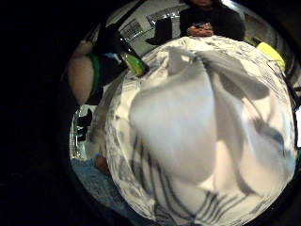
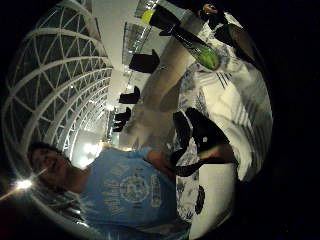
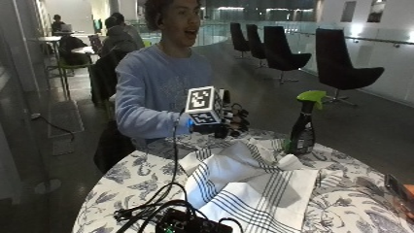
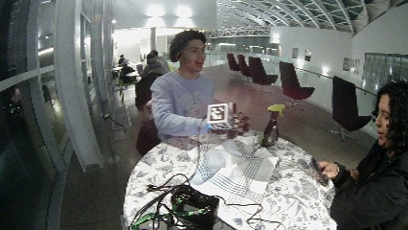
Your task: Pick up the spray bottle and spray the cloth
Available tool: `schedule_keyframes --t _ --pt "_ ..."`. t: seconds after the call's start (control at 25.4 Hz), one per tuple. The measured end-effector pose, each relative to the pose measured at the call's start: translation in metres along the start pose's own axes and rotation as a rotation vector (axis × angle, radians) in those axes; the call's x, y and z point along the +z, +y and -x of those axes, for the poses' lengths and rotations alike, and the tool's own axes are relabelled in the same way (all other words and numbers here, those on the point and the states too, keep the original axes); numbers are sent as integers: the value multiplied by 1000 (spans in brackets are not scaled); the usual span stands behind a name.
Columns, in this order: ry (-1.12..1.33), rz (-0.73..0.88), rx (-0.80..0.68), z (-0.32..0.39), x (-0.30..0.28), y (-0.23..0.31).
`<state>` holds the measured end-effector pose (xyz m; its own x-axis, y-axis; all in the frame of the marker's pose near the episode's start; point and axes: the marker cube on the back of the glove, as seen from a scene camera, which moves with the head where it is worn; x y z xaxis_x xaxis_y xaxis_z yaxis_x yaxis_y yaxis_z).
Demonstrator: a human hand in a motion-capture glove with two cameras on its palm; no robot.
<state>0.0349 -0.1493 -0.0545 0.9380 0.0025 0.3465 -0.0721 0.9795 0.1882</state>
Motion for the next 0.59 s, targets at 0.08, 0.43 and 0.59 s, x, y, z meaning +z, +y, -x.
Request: schedule_keyframes --t 0.08,0.43,0.59 --pt "32 -15 21 -1 -7 36" --pt "293 -115 170 -33 -51 156" --pt "350 -149 223 -48 -65 188"
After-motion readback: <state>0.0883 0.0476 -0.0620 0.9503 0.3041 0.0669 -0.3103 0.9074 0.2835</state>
